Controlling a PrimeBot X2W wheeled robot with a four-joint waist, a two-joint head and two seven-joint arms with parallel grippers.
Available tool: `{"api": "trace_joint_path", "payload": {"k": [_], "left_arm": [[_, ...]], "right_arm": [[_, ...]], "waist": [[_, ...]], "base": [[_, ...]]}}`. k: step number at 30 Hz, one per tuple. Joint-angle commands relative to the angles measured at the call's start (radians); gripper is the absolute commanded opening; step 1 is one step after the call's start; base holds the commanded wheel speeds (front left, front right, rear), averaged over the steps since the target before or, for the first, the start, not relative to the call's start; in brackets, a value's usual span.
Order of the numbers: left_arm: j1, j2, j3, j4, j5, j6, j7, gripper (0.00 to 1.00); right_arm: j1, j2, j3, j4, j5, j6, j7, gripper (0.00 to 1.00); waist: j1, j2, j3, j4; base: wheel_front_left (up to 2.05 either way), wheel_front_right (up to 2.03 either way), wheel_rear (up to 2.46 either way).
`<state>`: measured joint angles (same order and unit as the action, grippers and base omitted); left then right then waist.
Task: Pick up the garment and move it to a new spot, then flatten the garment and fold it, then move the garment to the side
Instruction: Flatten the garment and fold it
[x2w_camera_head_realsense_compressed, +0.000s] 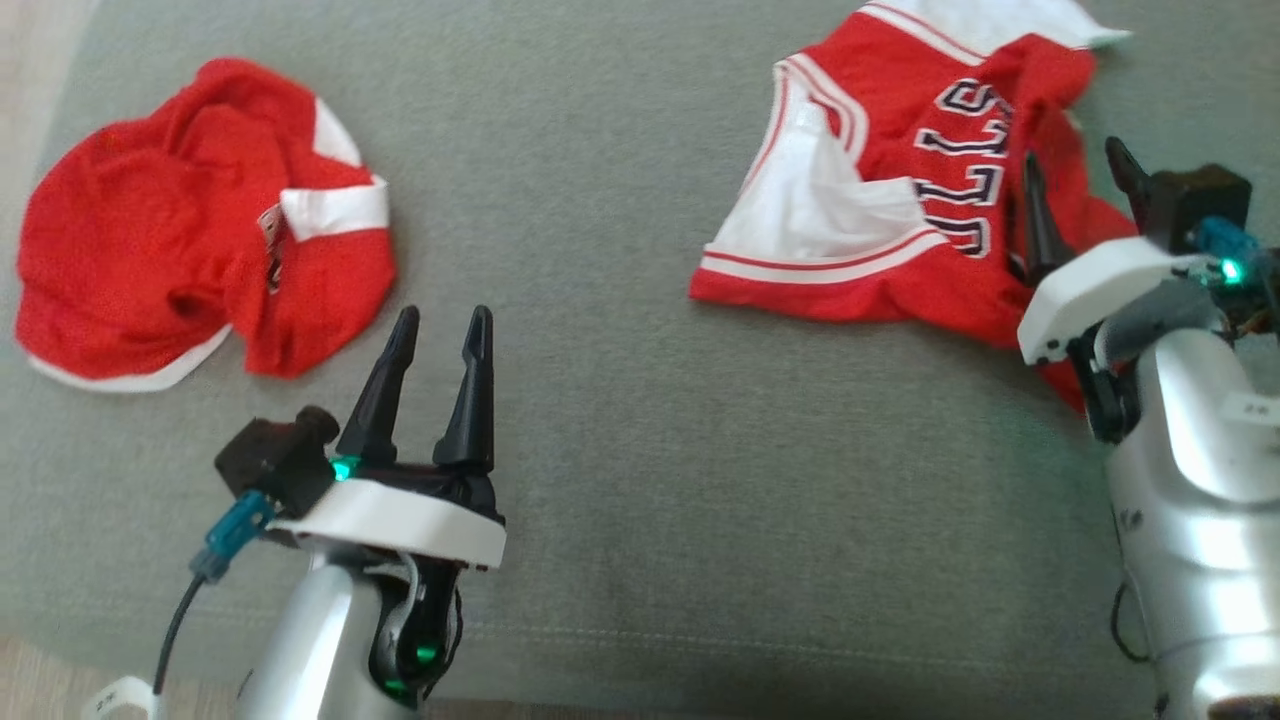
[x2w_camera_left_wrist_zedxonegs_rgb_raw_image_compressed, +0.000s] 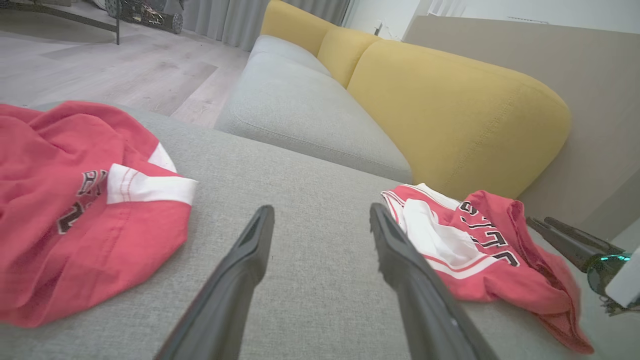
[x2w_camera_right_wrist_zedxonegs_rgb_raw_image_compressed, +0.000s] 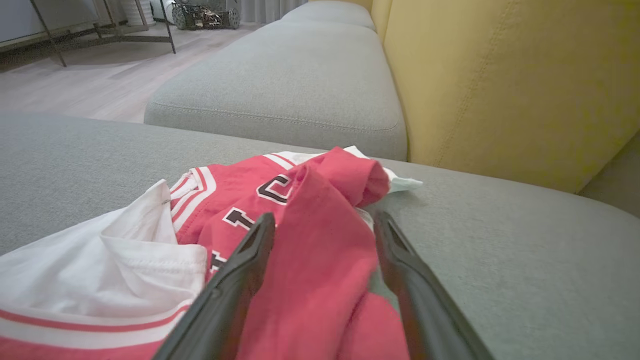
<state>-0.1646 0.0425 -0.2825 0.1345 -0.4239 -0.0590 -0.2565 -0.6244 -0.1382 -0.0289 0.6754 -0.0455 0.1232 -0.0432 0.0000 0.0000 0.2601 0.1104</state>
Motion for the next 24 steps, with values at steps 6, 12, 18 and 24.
{"api": "trace_joint_path", "payload": {"k": [6,12,18,24], "left_arm": [[-0.053,0.008,0.016,-0.03,-0.001,-0.004,-0.005,1.0],[-0.065,0.008,0.002,-0.03,0.0,0.002,-0.005,1.0],[-0.065,0.008,0.001,-0.019,-0.002,0.007,-0.005,1.0],[-0.058,0.008,0.0,-0.015,-0.012,0.008,-0.005,1.0]], "right_arm": [[-0.108,-0.015,0.018,0.077,-0.008,0.008,-0.023,1.0],[-0.167,-0.019,-0.027,0.159,-0.02,0.008,-0.049,0.0],[-0.218,-0.021,-0.041,0.173,-0.036,0.008,-0.101,0.0],[-0.261,-0.072,-0.065,0.145,-0.034,0.008,-0.082,0.0]], "waist": [[0.0,0.0,0.033,0.04],[0.0,0.0,0.048,0.046],[0.0,0.0,0.031,0.026],[0.0,0.0,0.004,0.004]], "base": [[0.0,0.0,0.0],[0.0,0.0,0.0],[0.0,0.0,0.0],[0.0,0.0,0.0]]}}
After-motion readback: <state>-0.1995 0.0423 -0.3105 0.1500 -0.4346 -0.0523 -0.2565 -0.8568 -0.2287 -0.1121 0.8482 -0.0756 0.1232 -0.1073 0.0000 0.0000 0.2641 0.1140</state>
